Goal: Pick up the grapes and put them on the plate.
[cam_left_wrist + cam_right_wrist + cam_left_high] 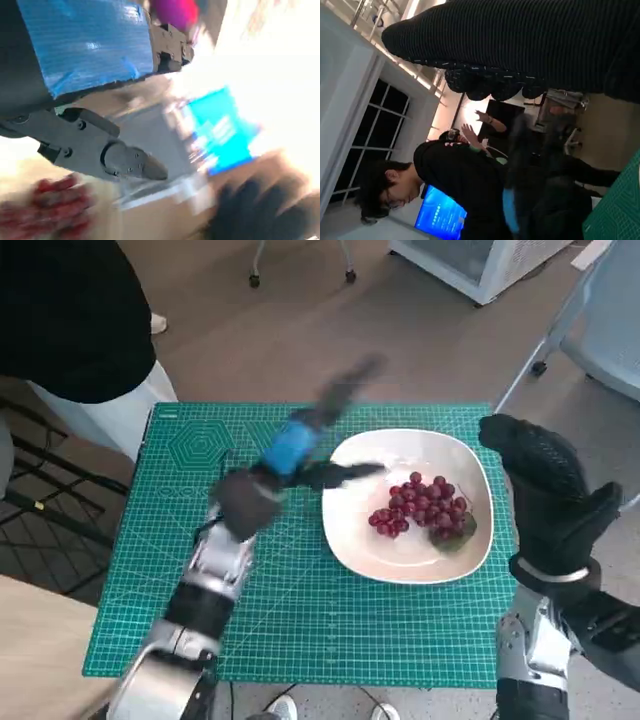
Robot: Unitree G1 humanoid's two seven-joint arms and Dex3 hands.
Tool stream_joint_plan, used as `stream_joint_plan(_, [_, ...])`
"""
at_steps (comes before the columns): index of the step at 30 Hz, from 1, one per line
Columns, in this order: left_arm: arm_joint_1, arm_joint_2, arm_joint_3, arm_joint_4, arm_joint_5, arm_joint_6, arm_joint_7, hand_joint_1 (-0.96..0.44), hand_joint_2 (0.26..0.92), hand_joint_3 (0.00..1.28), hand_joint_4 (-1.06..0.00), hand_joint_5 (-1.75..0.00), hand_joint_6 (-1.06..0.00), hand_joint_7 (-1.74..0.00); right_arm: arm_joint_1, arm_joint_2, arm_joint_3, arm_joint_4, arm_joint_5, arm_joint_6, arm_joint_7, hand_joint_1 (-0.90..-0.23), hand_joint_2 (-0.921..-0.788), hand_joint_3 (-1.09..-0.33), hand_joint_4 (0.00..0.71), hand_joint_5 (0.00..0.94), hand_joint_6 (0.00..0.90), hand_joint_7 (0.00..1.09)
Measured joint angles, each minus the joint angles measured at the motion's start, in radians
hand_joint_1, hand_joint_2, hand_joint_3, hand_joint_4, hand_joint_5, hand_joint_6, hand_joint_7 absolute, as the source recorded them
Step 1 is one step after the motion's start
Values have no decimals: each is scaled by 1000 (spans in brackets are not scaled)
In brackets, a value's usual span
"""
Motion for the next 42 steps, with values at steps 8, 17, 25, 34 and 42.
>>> stream_joint_plan(8, [111, 5, 73, -48, -133, -52, -88, -321, 921, 146, -176, -14, -274, -45, -5, 5, 4, 19, -18, -9, -7, -506, -921, -565, 255, 1, 78, 367])
stream_joint_plan(17, [173, 45, 105, -117, -182, -31, -160, -279, 921, 175, -197, -13, -281, -35, -21, 4, 9, 30, -18, -8, -6, -509, -921, -566, 255, 1, 76, 369])
stream_joint_plan(25, [198, 56, 138, -146, -187, -35, -160, -311, 921, 259, -208, -7, -275, -22, -42, 2, 15, 52, -18, -6, -6, -508, -921, -567, 254, 0, 75, 372])
stream_joint_plan(34, [231, 54, 155, -167, -190, -46, -153, -351, 921, 300, -212, -4, -288, -22, -59, 1, 19, 77, -19, -6, -5, -503, -921, -572, 252, 0, 71, 376])
stream_joint_plan(42, [249, 51, 163, -189, -197, -45, -148, -348, 921, 303, -227, -9, -300, -23, -68, -1, 21, 87, -18, -6, 3, -503, -921, -573, 252, 0, 68, 380])
